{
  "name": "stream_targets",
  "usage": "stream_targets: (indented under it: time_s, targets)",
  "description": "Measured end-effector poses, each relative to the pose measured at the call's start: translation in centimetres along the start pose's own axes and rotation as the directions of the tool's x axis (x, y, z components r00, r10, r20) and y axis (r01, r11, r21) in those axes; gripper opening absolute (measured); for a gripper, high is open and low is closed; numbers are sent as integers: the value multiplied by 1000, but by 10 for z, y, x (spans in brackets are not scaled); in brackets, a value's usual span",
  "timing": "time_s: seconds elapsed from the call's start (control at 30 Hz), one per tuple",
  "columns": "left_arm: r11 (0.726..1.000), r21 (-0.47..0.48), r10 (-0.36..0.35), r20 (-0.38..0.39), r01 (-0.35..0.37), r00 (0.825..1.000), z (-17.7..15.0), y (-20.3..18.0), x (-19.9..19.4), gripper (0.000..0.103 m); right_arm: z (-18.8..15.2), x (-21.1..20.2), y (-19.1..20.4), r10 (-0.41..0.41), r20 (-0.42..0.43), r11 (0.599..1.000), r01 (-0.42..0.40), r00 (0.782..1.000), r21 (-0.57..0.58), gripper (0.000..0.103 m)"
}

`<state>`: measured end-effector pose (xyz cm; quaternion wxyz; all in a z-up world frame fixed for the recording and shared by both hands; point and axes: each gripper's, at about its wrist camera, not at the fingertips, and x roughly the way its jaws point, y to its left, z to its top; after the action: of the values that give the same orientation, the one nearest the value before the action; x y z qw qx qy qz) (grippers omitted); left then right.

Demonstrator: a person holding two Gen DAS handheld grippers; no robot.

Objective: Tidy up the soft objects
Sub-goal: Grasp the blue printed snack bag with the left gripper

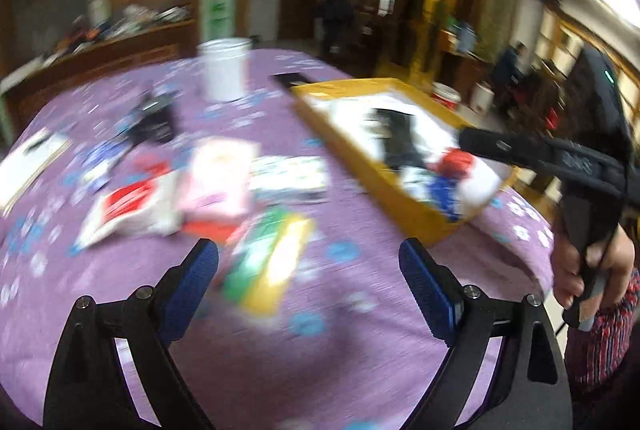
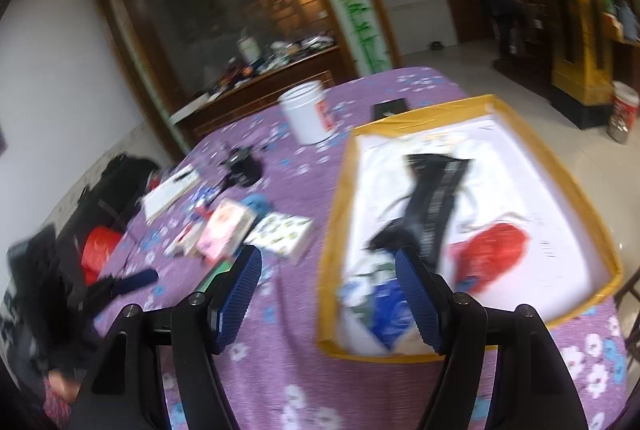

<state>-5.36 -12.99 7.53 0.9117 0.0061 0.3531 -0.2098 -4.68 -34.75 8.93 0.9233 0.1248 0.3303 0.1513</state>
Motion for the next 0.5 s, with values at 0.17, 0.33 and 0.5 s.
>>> stream_targets:
  time_s: [0.17,0.33,0.5]
  targets:
    - [979,-187,85,18,-80,996,10,85,-18,92,-8,24,34,67,-71,996,-71,995,-56,72]
    - [955,-228,197,15,-189,980,29,143,-18,92,-22,48,60,111,-142,988,-125,984,-93,72]
    - [939,-141,310,-51,-314,949,58,178,32,92,-38,65,77,134,-200,979,-160,971,-124,72]
